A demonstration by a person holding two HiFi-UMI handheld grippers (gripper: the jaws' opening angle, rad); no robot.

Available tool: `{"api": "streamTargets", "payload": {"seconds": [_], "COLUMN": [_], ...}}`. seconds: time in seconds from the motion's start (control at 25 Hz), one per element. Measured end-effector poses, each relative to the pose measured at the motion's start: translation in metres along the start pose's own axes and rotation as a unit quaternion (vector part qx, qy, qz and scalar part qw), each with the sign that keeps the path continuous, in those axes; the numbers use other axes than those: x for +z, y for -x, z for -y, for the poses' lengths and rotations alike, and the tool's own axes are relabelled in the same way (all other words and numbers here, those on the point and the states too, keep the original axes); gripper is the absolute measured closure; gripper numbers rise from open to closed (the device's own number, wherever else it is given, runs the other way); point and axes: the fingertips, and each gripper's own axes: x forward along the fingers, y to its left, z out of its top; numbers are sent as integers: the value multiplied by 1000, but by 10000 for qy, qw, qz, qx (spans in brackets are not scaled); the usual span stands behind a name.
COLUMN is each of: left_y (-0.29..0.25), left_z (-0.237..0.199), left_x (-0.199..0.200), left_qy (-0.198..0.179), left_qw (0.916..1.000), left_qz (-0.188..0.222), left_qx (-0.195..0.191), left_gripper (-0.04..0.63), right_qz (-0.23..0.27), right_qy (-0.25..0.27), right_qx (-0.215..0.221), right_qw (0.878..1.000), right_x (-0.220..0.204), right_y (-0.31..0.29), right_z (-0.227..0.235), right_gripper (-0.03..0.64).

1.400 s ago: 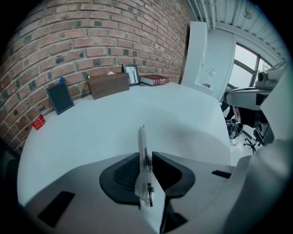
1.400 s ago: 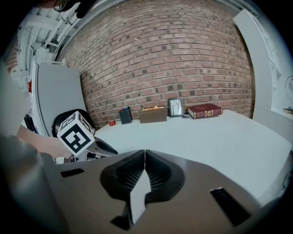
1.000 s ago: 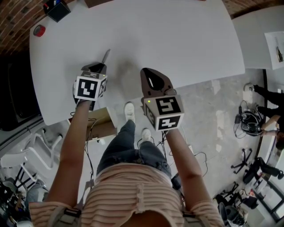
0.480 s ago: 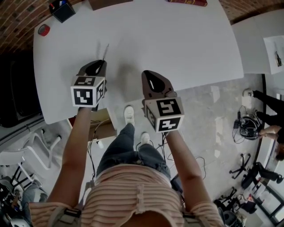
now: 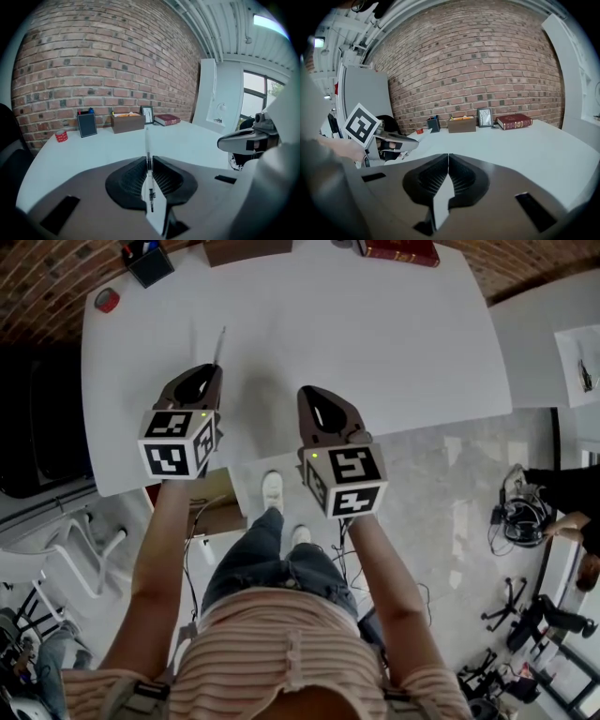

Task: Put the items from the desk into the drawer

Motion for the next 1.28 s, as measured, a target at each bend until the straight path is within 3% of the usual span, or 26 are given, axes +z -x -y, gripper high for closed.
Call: {"api": "streamTargets", "payload": {"seconds": [0.64, 1.28], "left_y": [104, 215], "left_z": [18, 52], "left_x": [10, -32], "left_qy": [230, 411], "left_qw": [9930, 9829], "left_qz": [975, 1198], "left_qx": [625, 1337], "left_gripper": [548, 548], "right_qz": [453, 701], "right_qy": [246, 512], "right_qx": [447, 1064], "right_qw": [9977, 9905], "right_x": [12, -11], "right_y": [41, 115], "right_z": [-36, -92], "right_gripper": [598, 600]}}
